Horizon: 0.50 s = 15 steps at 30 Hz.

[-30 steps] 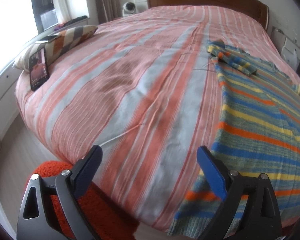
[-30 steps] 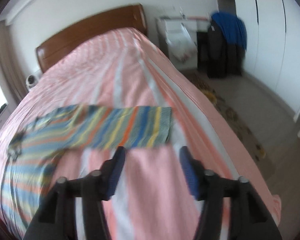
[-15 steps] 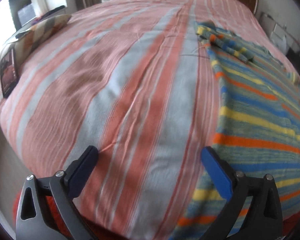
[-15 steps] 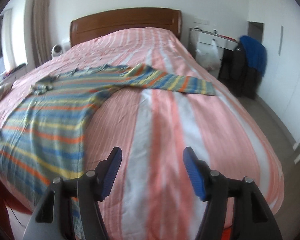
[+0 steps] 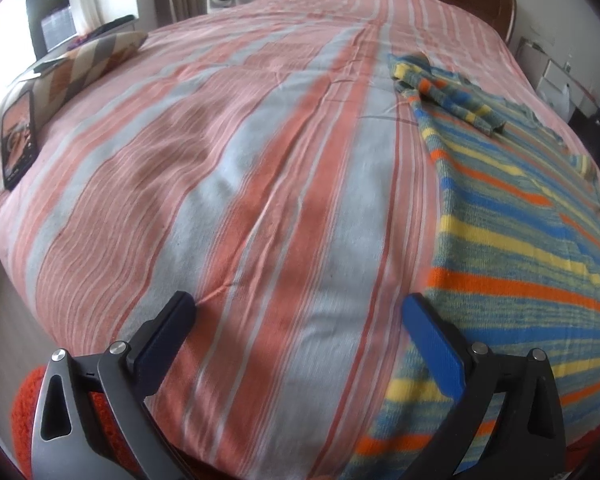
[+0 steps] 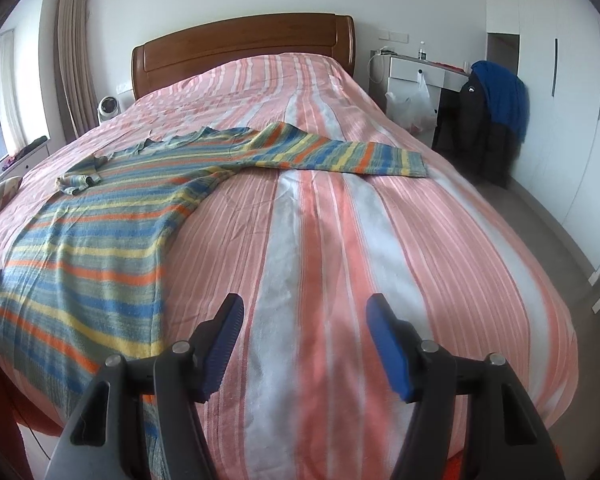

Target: Fold small clothes

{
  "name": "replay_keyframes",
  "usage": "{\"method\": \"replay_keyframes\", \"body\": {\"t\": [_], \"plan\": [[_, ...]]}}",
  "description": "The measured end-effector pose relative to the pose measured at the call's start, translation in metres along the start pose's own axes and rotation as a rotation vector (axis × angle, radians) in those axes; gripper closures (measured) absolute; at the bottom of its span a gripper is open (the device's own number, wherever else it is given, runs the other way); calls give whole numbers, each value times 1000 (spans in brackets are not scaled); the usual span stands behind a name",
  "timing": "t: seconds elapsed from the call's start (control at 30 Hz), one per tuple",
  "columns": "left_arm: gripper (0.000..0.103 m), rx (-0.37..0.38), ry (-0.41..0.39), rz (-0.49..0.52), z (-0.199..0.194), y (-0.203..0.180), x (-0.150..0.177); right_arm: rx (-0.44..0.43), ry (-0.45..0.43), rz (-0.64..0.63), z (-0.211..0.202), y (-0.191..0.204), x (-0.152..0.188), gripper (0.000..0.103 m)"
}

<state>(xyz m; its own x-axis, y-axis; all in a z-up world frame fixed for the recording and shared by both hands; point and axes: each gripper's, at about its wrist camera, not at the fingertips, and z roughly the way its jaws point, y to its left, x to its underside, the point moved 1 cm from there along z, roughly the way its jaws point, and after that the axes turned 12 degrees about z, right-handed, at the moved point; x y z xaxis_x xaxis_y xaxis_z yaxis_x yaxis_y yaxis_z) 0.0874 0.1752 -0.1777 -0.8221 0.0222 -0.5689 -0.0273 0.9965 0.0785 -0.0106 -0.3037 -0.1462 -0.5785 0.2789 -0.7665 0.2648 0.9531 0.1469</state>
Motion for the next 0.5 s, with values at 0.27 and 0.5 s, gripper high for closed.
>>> {"method": "replay_keyframes", "body": {"t": [0.27,0.5], "plan": [[0,-1,-12,4,-1,0,2,-6,16,-20,6,5,3,39],[0,3,-11,13,-1,0,1,-5,24,-20,9,6,4,39]]}}
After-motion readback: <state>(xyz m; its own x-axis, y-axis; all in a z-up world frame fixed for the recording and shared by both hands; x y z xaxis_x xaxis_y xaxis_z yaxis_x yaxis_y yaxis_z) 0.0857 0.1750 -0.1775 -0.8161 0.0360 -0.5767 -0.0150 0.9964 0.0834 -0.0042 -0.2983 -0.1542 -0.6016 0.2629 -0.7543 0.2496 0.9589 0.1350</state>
